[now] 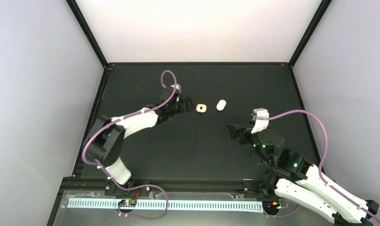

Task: Insert the wireless bluetooth earbuds into the charging case
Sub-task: Reset both arms

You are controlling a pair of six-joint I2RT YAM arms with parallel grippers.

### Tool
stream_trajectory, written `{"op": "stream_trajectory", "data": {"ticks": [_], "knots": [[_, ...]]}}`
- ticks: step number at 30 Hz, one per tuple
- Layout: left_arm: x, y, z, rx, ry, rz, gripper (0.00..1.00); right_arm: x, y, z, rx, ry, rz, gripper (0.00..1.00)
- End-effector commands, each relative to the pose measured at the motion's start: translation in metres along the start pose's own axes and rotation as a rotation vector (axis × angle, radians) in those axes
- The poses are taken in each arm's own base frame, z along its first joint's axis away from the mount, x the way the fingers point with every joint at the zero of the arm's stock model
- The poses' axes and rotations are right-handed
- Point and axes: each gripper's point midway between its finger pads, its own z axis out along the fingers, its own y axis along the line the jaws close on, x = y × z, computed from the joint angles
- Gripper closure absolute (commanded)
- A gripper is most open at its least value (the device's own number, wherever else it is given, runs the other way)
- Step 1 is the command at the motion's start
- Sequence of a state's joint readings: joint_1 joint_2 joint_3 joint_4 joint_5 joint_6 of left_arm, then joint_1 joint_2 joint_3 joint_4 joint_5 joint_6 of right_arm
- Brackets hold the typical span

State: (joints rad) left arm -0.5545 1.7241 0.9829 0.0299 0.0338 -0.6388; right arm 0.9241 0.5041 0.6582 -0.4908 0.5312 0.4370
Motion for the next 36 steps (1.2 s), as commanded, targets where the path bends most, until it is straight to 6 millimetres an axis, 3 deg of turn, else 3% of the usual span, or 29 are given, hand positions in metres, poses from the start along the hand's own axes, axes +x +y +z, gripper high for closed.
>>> {"op": "stream_trajectory", "data": {"ticks": [1,4,7,13,17,24,26,29,31,33,36], "knots": [[-0.035,0.032,-0.057,-0.214,-0.150,0.015,0.01,-0.017,0.010,0.002,-0.040,-0.063,0.073,0.00],[-0.038,0.051,-0.087,-0.334,-0.158,0.022,0.01,-0.024,0.009,0.005,-0.027,-0.114,0.152,0.00],[-0.030,0.069,-0.114,-0.374,-0.110,0.003,0.01,-0.032,-0.007,0.008,0.051,-0.201,0.300,0.00],[-0.030,0.099,-0.162,-0.231,-0.141,-0.142,0.01,-0.037,-0.012,0.022,0.145,-0.235,0.306,0.00],[-0.033,0.120,-0.190,-0.247,-0.241,-0.216,0.01,-0.046,0.016,0.046,0.131,-0.161,0.160,0.00],[-0.056,0.108,-0.224,-0.222,-0.386,-0.165,0.01,-0.074,0.056,0.095,0.047,0.002,0.081,0.00],[-0.069,0.095,-0.238,-0.187,-0.420,-0.152,0.01,-0.072,0.047,0.108,0.035,0.073,0.172,0.00],[-0.088,0.072,-0.255,-0.124,-0.500,-0.096,0.01,-0.067,0.010,0.110,0.102,0.088,0.319,0.00],[-0.097,0.062,-0.263,-0.112,-0.542,-0.032,0.01,-0.064,-0.020,0.097,0.199,0.026,0.327,0.00],[-0.101,0.065,-0.265,-0.173,-0.562,0.016,0.01,-0.065,-0.047,0.074,0.301,-0.054,0.295,0.00],[-0.095,0.073,-0.255,-0.269,-0.543,0.067,0.01,-0.071,-0.070,0.039,0.384,-0.126,0.242,0.00]]}}
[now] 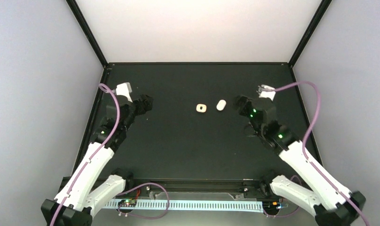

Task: Insert the wireless bluetooth earbuds into the charging case
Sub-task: Reset both arms

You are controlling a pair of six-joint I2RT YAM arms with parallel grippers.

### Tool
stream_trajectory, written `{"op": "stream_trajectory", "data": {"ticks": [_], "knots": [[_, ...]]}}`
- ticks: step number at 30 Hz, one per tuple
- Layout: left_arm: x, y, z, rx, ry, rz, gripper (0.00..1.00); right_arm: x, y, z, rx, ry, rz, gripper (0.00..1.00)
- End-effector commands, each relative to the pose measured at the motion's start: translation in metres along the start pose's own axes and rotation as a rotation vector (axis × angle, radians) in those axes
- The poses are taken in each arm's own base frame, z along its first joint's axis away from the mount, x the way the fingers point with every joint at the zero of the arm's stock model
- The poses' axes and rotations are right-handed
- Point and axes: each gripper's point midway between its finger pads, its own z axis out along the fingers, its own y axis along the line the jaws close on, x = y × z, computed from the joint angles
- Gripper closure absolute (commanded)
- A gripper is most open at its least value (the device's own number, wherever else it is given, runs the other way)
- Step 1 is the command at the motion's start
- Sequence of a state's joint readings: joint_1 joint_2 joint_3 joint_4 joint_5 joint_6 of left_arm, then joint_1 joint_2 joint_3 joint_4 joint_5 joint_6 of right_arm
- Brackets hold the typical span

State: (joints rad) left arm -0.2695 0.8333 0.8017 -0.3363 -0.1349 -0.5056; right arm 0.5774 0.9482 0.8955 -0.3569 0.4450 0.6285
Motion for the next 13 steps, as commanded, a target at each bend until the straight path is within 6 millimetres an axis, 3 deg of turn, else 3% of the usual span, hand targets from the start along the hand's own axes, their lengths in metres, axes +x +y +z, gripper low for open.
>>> {"op": "stream_trajectory", "data": {"ticks": [1,5,9,13], "knots": [[-0.004,-0.001,0.003,-0.072,-0.039,0.129,0.01,-0.026,-0.037,-0.040,0.096,-0.136,-0.019,0.00],[0.007,-0.019,0.007,-0.005,-0.005,0.174,0.01,-0.015,-0.042,-0.047,0.045,-0.152,-0.068,0.00],[-0.006,-0.034,-0.007,-0.027,-0.033,0.284,0.01,-0.005,-0.056,-0.045,0.082,-0.169,-0.082,0.00],[-0.004,-0.034,-0.009,-0.029,-0.089,0.312,0.01,-0.009,-0.055,-0.050,0.050,-0.214,-0.062,0.00]]}}
